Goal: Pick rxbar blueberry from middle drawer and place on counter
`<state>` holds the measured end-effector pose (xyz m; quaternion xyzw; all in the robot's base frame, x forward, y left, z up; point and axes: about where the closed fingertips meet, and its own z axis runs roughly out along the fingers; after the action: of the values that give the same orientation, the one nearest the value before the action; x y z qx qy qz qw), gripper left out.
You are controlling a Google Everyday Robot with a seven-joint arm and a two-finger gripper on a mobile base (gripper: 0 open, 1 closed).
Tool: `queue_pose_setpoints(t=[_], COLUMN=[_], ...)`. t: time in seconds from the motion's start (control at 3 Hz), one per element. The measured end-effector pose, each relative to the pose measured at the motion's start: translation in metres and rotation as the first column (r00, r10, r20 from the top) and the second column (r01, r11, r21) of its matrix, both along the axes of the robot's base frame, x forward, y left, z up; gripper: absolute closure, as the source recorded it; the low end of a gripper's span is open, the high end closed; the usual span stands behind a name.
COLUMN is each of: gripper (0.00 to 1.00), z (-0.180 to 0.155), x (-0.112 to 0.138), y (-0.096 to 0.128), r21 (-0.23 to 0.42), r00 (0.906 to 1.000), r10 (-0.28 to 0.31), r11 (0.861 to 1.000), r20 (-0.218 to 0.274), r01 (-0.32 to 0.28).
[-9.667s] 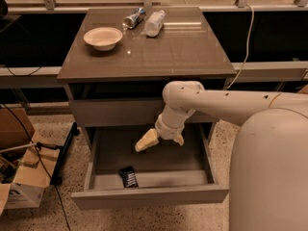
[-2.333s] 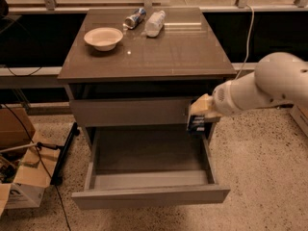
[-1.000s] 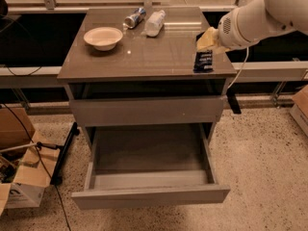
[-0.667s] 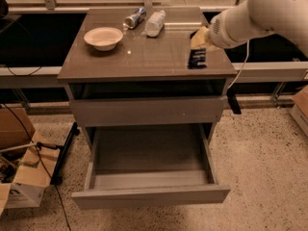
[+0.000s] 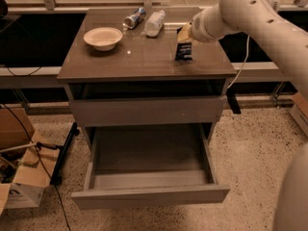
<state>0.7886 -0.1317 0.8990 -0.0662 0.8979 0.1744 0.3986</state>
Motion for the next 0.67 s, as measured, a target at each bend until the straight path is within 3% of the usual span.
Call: queue_pose_setpoints(t=[0.67], gripper=[0.38], z=[0.0016], x=[0.0044], y=[0.0047], r21=[0.005], r00=[1.0], r10=[0.005], r11=[1.0], r20=[0.004], r01=[-0.005])
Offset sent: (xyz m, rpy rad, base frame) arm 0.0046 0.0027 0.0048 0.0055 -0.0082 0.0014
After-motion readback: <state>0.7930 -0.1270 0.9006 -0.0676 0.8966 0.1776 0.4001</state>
